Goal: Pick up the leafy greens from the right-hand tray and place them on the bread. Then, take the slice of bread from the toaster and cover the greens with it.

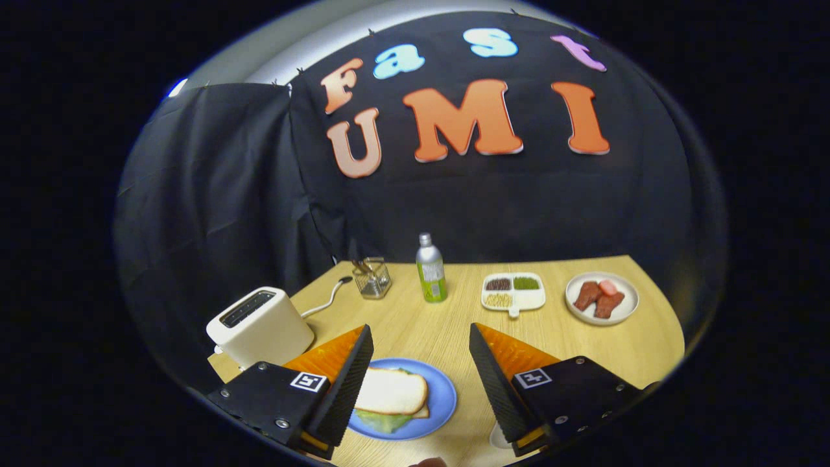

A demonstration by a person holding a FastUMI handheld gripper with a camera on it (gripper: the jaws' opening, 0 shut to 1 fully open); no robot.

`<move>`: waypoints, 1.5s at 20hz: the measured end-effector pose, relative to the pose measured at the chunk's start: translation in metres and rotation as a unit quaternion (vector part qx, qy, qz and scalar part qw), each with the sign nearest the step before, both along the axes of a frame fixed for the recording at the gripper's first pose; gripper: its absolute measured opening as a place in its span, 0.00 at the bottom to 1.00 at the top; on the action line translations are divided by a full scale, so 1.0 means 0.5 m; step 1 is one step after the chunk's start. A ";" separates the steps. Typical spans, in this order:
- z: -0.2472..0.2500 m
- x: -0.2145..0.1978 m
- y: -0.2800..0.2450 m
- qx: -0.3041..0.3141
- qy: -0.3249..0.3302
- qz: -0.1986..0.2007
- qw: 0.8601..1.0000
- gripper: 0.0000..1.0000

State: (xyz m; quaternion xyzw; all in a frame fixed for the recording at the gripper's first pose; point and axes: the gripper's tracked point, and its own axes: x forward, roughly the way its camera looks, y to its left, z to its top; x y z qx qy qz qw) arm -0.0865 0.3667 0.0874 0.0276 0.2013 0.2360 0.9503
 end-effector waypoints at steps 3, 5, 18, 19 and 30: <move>0.084 0.001 -0.049 -0.004 -0.086 -0.039 0.996 0.90; 0.128 -0.018 -0.068 0.003 -0.119 -0.053 0.991 0.90; 0.246 -0.126 -0.089 0.003 -0.231 -0.079 0.970 0.92; 0.252 -0.133 -0.085 -0.002 -0.240 -0.076 0.968 0.92; 0.254 -0.160 -0.096 -0.007 -0.245 -0.103 0.964 0.95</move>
